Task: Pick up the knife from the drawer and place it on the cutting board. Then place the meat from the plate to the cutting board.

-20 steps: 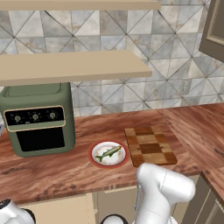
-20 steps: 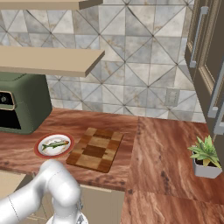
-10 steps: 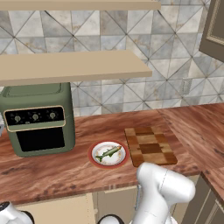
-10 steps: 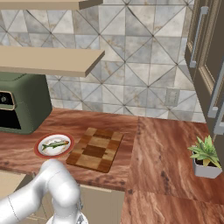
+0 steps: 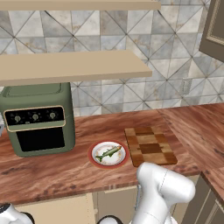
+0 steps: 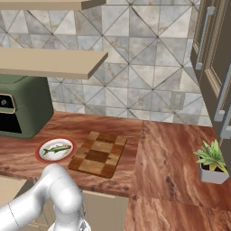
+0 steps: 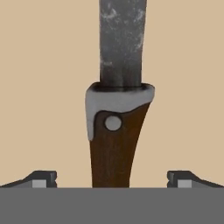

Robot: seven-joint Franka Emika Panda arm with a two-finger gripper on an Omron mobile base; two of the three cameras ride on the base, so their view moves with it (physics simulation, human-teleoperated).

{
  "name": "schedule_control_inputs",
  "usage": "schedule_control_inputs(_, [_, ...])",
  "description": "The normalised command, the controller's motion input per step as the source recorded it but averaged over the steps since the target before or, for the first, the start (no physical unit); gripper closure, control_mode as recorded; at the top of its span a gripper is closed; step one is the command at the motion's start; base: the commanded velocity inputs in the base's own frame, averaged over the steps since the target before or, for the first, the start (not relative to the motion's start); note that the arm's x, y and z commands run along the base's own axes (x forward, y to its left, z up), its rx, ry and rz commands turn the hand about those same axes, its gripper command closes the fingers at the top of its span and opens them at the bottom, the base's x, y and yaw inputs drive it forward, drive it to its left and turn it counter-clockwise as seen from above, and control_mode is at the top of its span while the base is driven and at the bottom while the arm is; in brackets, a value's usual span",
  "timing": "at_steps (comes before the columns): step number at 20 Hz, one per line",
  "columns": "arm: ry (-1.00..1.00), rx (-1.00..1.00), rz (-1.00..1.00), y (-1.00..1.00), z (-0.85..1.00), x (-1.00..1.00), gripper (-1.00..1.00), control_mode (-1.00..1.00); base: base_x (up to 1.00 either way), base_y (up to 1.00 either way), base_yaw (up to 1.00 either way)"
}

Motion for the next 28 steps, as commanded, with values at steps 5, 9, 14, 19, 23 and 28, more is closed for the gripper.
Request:
schedule_control_inputs(5, [-0.02, 0.00, 0.00, 0.00, -0.04, -0.01, -1.00, -1.00, 0.00, 0.00, 0.00])
schedule_control_inputs(9, [0.00, 0.00, 0.00, 0.00, -0.09, 0.00, -1.00, -1.00, 0.00, 0.00, 0.00])
schedule_control_inputs(14, [0.00, 0.00, 0.00, 0.00, -0.20, 0.00, -1.00, -1.00, 0.00, 0.00, 0.00])
schedule_control_inputs(19, [0.00, 0.00, 0.00, 0.01, -0.26, 0.00, -1.00, -1.00, 0.00, 0.00, 0.00])
schedule_control_inputs(23, [0.00, 0.00, 0.00, 0.03, -0.28, 0.00, 1.00, -1.00, 0.00, 0.00, 0.00])
schedule_control_inputs(28, [0.00, 0.00, 0.00, 0.00, -0.05, 0.00, 1.00, -1.00, 0.00, 0.00, 0.00])
